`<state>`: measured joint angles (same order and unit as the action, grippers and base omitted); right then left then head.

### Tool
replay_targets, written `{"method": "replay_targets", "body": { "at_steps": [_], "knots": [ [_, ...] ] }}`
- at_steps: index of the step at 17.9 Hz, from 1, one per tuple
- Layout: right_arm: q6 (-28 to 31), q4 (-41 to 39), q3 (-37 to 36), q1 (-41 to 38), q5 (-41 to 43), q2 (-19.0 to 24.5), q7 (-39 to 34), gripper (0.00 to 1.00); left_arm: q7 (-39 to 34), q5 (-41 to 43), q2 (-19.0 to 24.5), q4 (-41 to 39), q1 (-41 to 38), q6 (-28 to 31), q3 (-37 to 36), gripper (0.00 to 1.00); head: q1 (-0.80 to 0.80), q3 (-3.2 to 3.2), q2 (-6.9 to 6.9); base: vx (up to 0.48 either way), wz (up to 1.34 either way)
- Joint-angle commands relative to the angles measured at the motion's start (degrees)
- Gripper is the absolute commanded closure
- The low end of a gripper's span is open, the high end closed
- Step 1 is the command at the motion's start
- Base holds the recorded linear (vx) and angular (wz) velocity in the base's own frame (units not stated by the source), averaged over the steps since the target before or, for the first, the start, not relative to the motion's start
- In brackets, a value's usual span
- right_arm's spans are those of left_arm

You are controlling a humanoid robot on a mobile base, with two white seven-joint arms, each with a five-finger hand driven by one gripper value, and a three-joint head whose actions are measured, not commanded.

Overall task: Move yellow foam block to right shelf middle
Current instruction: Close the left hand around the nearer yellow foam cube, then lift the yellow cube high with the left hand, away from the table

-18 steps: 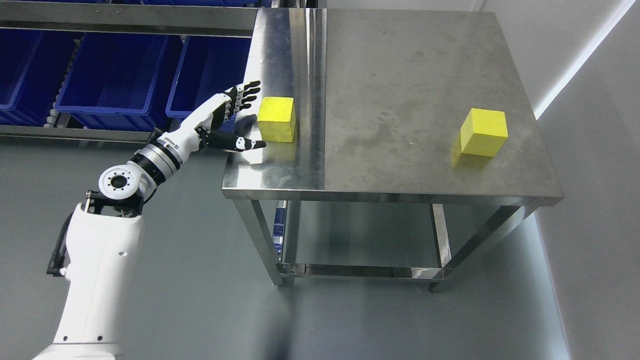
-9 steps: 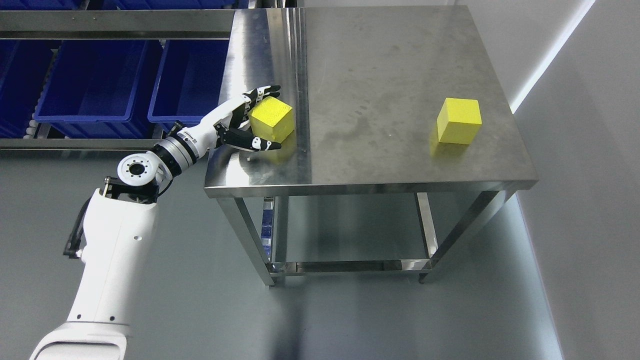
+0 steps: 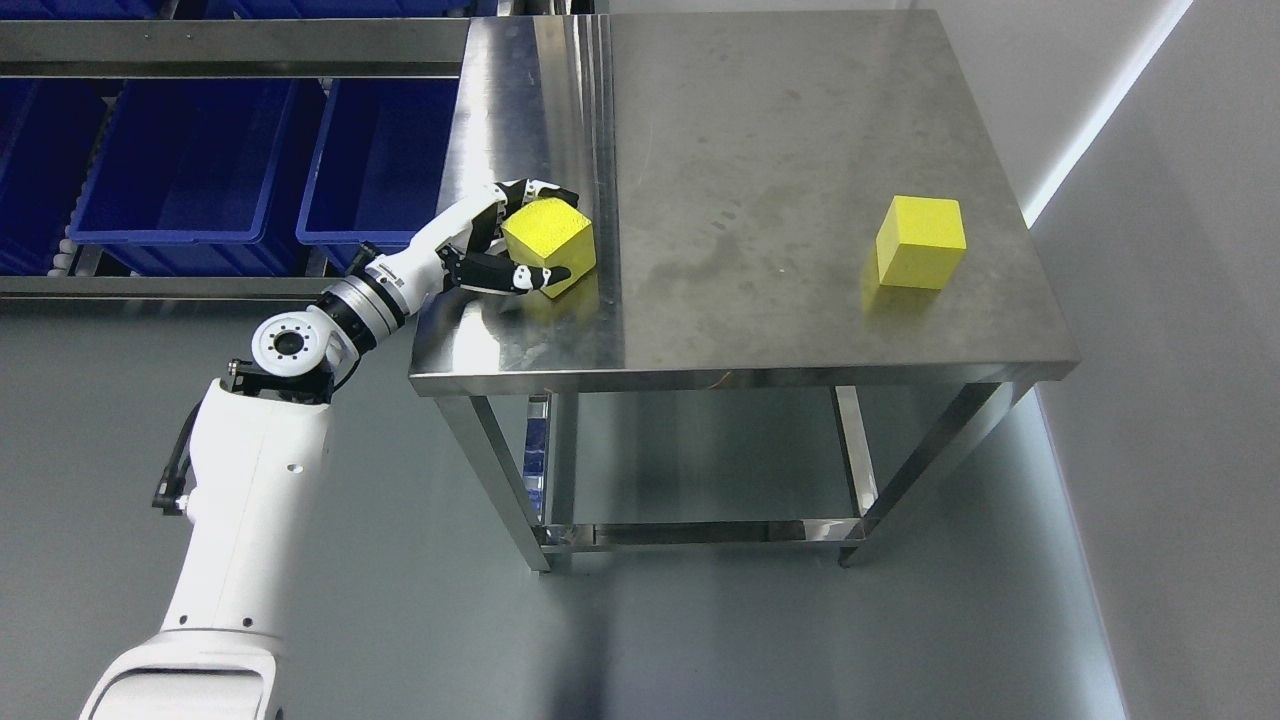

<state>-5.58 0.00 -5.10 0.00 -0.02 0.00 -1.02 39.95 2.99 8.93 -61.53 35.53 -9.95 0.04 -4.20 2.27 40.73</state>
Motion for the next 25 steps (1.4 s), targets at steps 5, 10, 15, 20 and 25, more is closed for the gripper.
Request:
{"method": "replay_targets", "body": {
  "at_steps": [5,10,15,20,25],
  "knots": [
    [0.04,-1.00,0.00,0.09,0.02,-1.00,-0.04,0.00,-0.22,-15.36,-7.93,-4.90,0.68,-2.36,13.57,0.64,0.00,0.00,0.00,0.000,0.00],
    [0.04,-1.00,0.00,0.17,0.02,-1.00,-0.04,0.00,-18.37,-19.34,-7.93,-8.26,0.16,-12.08,16.57,0.53,0.00,0.00,0.00,0.000,0.00],
    [0.04,-1.00,0.00,0.09,0.02,-1.00,-0.04,0.00,-29.67,-19.34,-7.93,-10.28,-2.39,-14.22,16.04,0.57,0.00,0.00,0.00,0.000,0.00],
    [0.04,-1.00,0.00,0.17,0.02,-1.00,-0.04,0.00,-29.67,-19.34,-7.93,-10.28,-3.88,-15.10,13.23,0.57,0.00,0.00,0.00,-0.009,0.08],
    [0.04,-1.00,0.00,0.09,0.02,-1.00,-0.04,0.00,-29.49,-19.34,-7.93,-10.28,-6.17,-15.54,11.56,0.57,0.00,0.00,0.00,0.004,0.32]
  ]
}}
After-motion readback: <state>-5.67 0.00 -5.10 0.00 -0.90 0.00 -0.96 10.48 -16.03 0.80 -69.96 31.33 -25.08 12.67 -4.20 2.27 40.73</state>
